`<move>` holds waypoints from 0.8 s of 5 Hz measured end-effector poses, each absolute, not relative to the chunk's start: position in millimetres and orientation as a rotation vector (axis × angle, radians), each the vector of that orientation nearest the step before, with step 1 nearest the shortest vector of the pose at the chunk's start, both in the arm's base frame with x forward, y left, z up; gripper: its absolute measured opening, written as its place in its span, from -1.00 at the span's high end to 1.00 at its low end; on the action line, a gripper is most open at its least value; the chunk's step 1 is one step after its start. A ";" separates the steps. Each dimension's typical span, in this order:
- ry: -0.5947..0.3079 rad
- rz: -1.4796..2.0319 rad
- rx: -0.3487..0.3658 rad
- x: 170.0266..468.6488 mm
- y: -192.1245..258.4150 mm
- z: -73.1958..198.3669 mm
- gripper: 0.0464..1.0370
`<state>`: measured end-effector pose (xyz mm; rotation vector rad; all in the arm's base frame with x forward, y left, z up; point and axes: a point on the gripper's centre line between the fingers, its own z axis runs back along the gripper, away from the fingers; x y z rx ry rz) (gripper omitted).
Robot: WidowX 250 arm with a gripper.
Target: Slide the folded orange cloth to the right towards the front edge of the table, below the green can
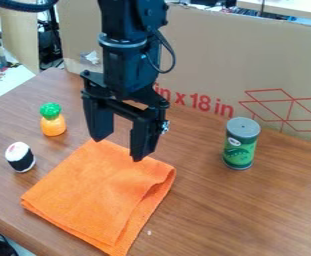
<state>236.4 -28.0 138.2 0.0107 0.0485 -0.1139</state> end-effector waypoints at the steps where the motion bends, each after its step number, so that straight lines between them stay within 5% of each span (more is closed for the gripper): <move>1: 0.068 -0.117 0.012 235.3 -28.2 133.5 -0.93; 3: 0.032 -0.062 0.046 247.6 22.5 130.2 -0.93; 4: 0.085 -0.018 0.057 254.7 50.6 110.1 -0.93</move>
